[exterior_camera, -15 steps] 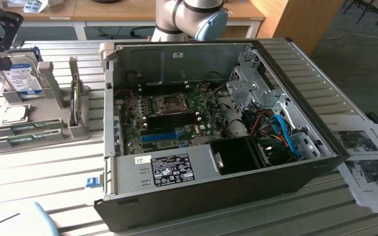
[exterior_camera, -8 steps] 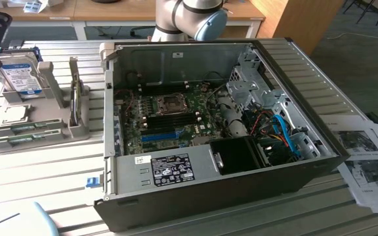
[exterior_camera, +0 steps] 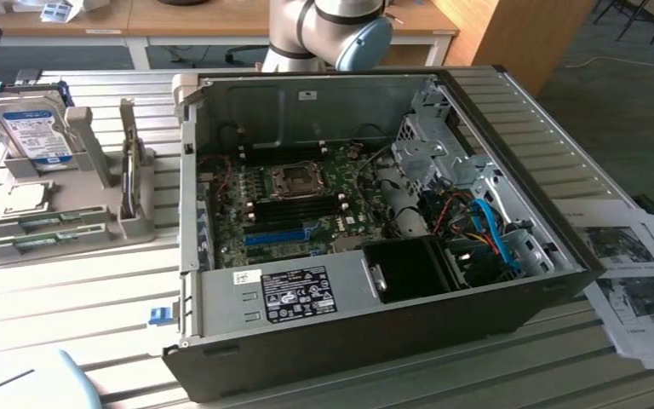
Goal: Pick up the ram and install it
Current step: 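Reach for the ram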
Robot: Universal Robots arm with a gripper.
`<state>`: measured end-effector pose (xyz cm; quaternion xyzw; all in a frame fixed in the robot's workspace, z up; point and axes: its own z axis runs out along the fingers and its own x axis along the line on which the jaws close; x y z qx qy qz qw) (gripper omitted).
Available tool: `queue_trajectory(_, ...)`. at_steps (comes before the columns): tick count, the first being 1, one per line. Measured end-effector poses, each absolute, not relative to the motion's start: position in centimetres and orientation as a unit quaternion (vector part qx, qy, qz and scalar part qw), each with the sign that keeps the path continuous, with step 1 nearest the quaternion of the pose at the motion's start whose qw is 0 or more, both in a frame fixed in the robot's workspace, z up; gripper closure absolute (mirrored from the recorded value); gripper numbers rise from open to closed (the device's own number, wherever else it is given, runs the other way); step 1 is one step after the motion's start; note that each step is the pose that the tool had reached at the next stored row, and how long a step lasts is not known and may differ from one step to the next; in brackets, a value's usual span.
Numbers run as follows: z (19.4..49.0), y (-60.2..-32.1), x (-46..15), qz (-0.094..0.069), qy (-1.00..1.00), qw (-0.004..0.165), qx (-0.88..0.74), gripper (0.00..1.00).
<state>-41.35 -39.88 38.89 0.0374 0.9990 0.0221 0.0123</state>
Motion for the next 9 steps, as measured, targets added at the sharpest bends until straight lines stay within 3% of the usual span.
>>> queue_trajectory(9,38.8,-39.9,-43.0,0.022,0.999,0.012,0.037,0.91)
